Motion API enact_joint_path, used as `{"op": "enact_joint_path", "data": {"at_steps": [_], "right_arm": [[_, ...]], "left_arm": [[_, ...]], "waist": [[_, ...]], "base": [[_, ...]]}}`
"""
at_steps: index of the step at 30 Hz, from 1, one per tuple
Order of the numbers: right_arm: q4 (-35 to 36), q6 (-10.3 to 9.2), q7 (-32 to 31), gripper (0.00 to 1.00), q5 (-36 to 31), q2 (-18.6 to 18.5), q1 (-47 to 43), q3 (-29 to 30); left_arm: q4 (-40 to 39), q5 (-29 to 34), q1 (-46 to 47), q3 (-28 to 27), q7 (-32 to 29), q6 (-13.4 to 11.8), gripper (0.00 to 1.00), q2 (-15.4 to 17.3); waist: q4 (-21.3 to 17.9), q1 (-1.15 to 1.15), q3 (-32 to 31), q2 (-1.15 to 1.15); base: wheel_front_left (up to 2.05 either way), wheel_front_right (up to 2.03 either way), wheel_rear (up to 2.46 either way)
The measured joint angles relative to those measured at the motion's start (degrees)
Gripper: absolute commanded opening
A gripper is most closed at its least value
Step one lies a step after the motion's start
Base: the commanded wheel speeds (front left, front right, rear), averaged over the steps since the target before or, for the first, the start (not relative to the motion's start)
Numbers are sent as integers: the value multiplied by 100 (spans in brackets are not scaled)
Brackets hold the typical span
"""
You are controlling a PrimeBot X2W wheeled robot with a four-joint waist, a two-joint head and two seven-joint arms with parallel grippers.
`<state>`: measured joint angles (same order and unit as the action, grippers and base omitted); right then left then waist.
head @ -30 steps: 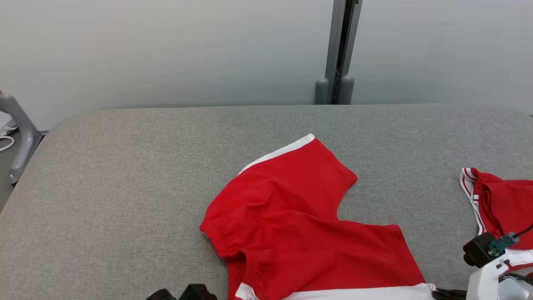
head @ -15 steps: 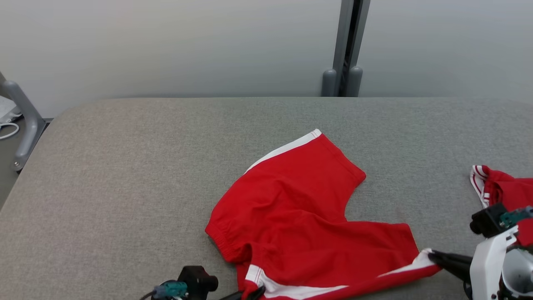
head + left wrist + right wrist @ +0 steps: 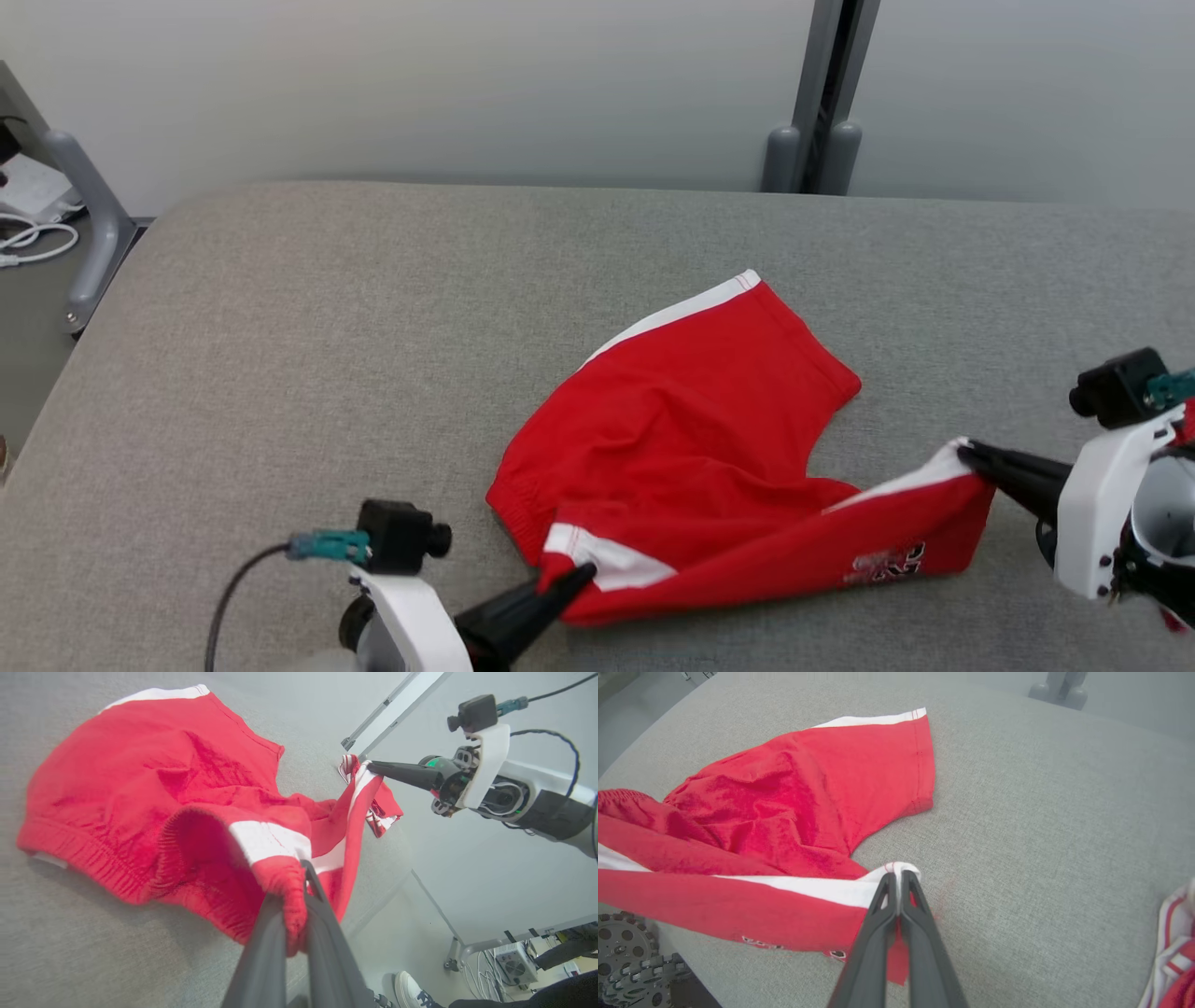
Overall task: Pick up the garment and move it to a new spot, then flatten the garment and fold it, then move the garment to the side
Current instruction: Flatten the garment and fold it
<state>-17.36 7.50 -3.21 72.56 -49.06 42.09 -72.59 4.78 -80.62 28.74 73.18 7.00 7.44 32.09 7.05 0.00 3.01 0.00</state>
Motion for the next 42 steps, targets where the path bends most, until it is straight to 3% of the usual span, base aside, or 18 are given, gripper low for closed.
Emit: {"op": "enact_joint_path", "data": {"at_steps": [8, 14, 33, 42], "right_arm": [[-169, 0, 375, 0, -319, 215, 575, -36], [-401, 0, 424, 0, -472, 427, 1096, -65], [-1405, 0, 431, 0, -1013, 1049, 2240, -88], [-1973, 0, 733, 0, -1118, 1185, 2435, -87]], "left_arm": [[93, -1483, 214, -601, -393, 0, 0, -81], [349, -1916, 272, -1255, -743, -1, 0, -393], [1775, -1569, 522, -2561, -1066, -1, 0, -1638], [2277, -1390, 659, -2861, -1078, -1, 0, -2039]], "waist": [[164, 0, 247, 0], [265, 0, 523, 0], [828, 0, 1340, 0], [996, 0, 1604, 0]], "base": [[0, 0, 0], [0, 0, 0], [0, 0, 0], [0, 0, 0]]}}
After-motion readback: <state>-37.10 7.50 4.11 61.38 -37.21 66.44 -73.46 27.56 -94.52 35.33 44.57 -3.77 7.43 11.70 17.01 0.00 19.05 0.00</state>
